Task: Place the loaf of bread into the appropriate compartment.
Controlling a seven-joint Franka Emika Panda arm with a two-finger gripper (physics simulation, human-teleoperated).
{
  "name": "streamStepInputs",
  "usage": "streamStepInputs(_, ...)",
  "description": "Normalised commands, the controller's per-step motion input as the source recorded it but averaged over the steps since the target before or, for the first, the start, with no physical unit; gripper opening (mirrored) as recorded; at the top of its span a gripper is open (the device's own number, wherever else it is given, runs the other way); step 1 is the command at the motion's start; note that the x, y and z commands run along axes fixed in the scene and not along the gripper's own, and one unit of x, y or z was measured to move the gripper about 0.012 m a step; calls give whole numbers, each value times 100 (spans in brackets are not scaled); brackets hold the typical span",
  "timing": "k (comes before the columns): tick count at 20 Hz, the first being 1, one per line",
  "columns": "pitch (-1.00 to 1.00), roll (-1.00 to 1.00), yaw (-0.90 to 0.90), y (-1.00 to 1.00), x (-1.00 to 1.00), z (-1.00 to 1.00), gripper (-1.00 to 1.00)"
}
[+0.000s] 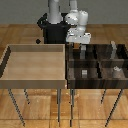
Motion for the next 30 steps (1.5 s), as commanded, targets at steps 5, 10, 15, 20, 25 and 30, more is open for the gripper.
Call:
streamStepInputs(5, 0, 0, 0, 60, 5, 0, -100)
streamStepInputs(10, 0, 0, 0, 0, 100, 0, -100)
streamStepInputs(15, 0, 0, 0, 0, 100, 0, -100)
streamStepInputs(20, 0, 0, 0, 0, 100, 0, -100)
streamStepInputs(25, 0, 0, 0, 0, 20, 0, 100)
streamStepInputs(30, 0, 0, 0, 0, 0, 0, 100)
